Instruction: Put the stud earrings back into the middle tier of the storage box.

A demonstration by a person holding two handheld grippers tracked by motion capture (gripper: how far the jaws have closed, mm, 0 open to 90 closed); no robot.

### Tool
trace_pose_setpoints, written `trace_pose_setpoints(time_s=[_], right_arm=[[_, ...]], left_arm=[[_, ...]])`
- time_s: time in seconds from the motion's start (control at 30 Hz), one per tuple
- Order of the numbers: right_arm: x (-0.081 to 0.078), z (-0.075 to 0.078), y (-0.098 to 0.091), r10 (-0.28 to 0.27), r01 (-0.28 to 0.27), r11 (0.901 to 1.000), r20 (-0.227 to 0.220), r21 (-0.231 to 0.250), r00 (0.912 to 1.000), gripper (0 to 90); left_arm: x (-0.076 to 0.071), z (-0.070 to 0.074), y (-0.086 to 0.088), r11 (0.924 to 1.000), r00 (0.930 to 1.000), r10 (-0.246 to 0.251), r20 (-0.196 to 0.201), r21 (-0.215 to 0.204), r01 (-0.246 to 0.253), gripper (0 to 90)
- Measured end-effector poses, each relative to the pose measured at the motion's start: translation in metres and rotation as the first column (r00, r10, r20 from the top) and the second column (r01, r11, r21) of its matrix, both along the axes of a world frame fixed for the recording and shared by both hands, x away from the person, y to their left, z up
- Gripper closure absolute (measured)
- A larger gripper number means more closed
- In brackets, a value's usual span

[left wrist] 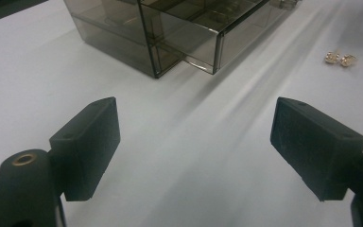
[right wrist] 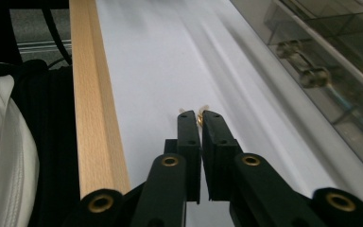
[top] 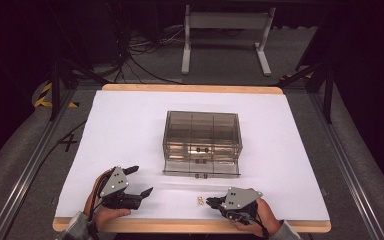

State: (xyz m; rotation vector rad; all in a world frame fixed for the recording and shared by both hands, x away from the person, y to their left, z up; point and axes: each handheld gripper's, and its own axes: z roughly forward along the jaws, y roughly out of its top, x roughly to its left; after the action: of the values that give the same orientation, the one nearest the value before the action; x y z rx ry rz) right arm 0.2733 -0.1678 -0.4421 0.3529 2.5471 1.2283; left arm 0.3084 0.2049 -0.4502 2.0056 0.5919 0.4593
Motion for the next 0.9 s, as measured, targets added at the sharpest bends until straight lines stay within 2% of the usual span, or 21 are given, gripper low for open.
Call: trace_pose_setpoints(time_s=[0.13, 0.27, 0.47, 0.67, 0.9], right_arm=[[0.004, -0.004, 0.012, 0.023, -0.023, 0.9996, -0.004, -0.019, 0.9997, 84.3], [0.006, -0.006, 0.018, 0.031, -0.031, 0.9989, -0.001, -0.036, 0.9995, 84.2], [0.009, -0.007, 0.024, 0.036, -0.037, 0.9983, -0.005, -0.046, 0.9993, 87.1], [0.009, -0.01, 0.029, 0.048, -0.049, 0.9973, -0.009, -0.054, 0.9988, 85.5], [0.012, -0.011, 0.027, 0.027, -0.028, 0.9981, -0.009, -0.055, 0.9996, 83.7]], left_arm=[[0.0, -0.002, -0.004, 0.9996, 0.9995, -0.029, -0.014, 0.0, 0.029, 17.0], [0.001, -0.004, -0.007, 0.9985, 0.9985, -0.051, -0.022, 0.019, 0.051, 17.3], [0.003, -0.006, -0.009, 0.998, 0.9978, -0.058, -0.032, 0.023, 0.059, 17.8], [0.003, -0.006, -0.009, 0.9977, 0.9974, -0.064, -0.035, 0.021, 0.065, 18.2], [0.003, -0.006, -0.009, 0.9974, 0.9967, -0.069, -0.042, 0.019, 0.07, 18.4]])
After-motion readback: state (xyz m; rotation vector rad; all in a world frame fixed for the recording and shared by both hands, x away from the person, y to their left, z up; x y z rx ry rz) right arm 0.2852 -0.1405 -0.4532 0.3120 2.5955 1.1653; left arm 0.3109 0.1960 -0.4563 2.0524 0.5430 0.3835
